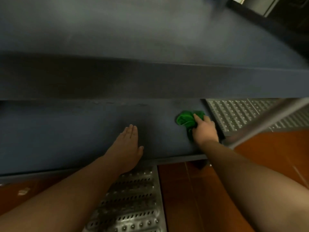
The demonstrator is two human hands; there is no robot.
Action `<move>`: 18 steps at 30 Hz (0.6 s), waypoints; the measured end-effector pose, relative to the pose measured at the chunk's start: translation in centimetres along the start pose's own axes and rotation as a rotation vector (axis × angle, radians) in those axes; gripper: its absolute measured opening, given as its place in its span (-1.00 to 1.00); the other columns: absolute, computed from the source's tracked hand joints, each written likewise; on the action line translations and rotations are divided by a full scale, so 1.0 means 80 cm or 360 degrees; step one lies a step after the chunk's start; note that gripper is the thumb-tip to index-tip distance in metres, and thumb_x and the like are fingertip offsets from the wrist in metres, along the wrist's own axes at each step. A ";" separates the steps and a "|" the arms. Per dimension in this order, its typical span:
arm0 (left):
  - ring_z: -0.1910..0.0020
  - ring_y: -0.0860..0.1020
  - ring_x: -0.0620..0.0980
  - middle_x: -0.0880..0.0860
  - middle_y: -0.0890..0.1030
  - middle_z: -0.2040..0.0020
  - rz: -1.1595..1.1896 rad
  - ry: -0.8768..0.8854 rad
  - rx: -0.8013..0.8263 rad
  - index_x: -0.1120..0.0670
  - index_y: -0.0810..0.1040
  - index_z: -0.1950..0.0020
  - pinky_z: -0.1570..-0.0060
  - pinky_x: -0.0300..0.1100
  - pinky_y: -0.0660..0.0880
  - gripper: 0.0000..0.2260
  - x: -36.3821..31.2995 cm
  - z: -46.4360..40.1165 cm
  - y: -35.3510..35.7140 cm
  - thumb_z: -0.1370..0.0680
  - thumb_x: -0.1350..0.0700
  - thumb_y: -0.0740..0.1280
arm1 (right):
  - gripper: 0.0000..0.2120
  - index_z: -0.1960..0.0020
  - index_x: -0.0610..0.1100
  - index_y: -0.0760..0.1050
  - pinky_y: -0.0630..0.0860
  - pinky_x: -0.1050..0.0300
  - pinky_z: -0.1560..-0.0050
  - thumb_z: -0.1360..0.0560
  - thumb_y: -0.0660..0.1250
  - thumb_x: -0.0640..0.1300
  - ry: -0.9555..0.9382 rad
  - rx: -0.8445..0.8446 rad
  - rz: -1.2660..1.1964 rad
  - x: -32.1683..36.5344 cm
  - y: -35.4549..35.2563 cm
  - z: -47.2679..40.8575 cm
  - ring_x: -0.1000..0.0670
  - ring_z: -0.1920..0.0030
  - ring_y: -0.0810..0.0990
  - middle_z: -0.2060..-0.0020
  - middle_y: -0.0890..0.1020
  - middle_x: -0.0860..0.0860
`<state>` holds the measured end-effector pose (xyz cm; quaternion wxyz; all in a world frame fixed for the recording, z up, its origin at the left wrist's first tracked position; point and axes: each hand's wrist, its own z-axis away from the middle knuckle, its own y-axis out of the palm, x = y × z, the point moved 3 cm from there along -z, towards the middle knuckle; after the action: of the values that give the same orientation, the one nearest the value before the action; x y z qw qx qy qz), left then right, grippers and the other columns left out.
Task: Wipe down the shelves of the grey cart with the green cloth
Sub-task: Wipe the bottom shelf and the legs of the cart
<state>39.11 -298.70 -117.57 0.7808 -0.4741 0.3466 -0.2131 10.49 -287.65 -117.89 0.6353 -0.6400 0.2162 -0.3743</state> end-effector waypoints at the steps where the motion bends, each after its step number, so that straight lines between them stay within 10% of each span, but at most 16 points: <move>1: -0.57 -0.18 0.05 0.14 -0.22 -0.59 -0.0014 0.0010 0.0017 0.18 -0.26 -0.56 -0.54 -0.05 -0.10 -0.34 -0.010 -0.007 0.005 -0.66 -0.10 0.01 | -0.41 -0.57 0.02 0.21 0.31 -0.17 -0.42 -0.57 0.23 -0.15 0.0046 -0.0018 0.0009 -0.021 -0.006 -0.003 -0.30 -0.40 0.27 -0.50 0.23 -0.19; 18: -0.57 -0.17 0.04 0.13 -0.20 -0.59 -0.0059 -0.0140 -0.0013 0.19 -0.26 -0.56 -0.54 -0.06 -0.10 -0.34 0.101 0.048 -0.032 -0.66 -0.11 0.02 | -0.46 -0.54 0.00 0.28 0.36 -0.10 -0.39 -0.57 0.27 -0.08 0.0128 -0.0037 -0.0356 0.097 0.023 0.050 -0.32 -0.34 0.42 -0.52 0.20 -0.19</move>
<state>47.34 -302.92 -116.83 0.7892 -0.4927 0.3038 -0.2051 18.75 -291.05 -117.71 0.5729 -0.6519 0.1732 -0.4657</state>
